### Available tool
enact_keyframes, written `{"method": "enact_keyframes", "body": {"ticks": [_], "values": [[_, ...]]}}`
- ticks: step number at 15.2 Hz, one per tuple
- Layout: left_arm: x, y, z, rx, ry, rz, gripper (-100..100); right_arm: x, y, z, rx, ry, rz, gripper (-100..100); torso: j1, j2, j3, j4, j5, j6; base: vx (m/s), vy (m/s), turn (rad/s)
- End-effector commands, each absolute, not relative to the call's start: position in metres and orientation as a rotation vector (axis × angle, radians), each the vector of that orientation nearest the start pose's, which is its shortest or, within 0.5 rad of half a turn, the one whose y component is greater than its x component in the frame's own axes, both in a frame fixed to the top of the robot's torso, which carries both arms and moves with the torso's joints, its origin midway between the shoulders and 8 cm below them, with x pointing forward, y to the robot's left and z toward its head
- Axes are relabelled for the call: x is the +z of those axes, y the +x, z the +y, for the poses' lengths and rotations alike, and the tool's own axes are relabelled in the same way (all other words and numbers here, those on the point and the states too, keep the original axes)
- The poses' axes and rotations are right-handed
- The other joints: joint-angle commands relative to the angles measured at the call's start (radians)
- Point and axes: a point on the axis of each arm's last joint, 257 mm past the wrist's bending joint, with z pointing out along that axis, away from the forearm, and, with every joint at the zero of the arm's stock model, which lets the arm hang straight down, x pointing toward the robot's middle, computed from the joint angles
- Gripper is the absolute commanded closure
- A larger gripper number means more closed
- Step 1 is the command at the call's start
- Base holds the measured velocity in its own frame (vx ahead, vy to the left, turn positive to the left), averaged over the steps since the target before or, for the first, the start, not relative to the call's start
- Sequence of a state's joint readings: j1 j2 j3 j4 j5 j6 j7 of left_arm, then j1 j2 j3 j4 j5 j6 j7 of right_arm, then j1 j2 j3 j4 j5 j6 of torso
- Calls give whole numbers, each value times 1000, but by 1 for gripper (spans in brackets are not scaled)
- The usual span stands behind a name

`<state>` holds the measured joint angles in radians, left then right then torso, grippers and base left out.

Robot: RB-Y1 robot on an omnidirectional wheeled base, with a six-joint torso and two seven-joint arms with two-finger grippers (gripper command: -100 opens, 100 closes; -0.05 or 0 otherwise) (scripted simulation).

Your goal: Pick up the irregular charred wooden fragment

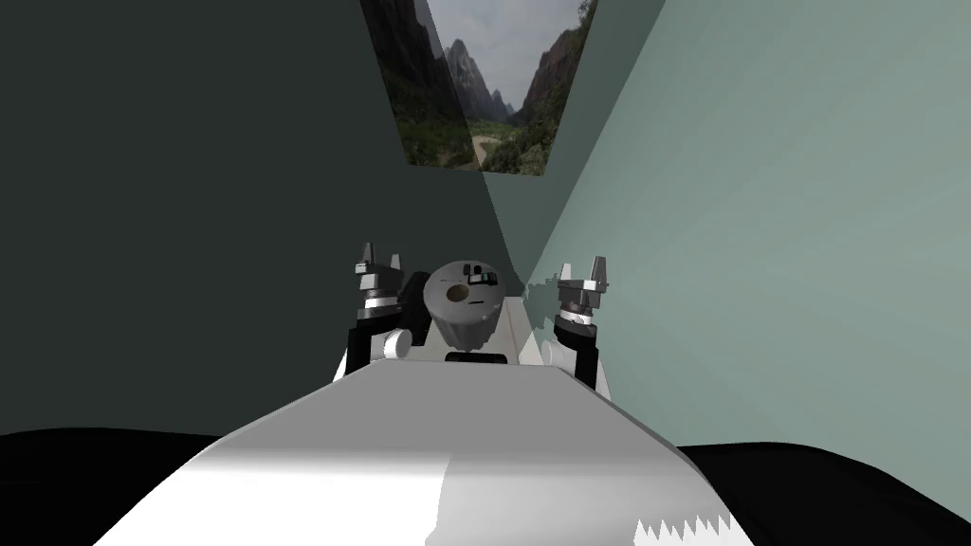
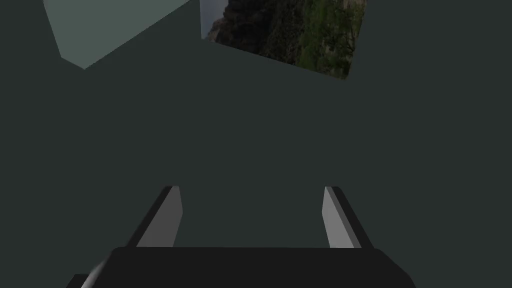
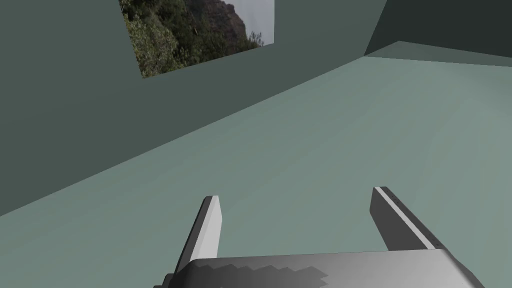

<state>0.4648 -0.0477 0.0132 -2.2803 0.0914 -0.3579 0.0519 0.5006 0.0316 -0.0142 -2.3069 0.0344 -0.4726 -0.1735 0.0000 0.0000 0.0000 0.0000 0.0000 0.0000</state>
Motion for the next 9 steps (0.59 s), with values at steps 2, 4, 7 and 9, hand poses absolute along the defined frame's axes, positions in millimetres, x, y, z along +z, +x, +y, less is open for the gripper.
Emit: {"method": "enact_keyframes", "body": {"ticks": [2, 4, 7, 9], "values": [[4, 371, 294, -1382, -835, 622, -100, 31, 342, -283, 1425, 723, 556, 0, 0, 0, 0, 0, 0, 0, -3, -11, -16], [-4, 380, 291, -1370, -823, 691, -100, 31, 342, -283, 1425, 723, 556, 0, -1, 0, 0, 0, 0, 0, -6, -25, -28], [-11, 386, 290, -1360, -812, 741, -100, 31, 342, -283, 1425, 723, 556, 0, -2, 0, 0, 0, 0, 0, -7, -33, -29], [-26, 399, 292, -1332, -818, 820, -100, 31, 342, -283, 1425, 723, 556, 0, -2, 0, 0, 0, 0, 0, -7, -41, -44]]}}
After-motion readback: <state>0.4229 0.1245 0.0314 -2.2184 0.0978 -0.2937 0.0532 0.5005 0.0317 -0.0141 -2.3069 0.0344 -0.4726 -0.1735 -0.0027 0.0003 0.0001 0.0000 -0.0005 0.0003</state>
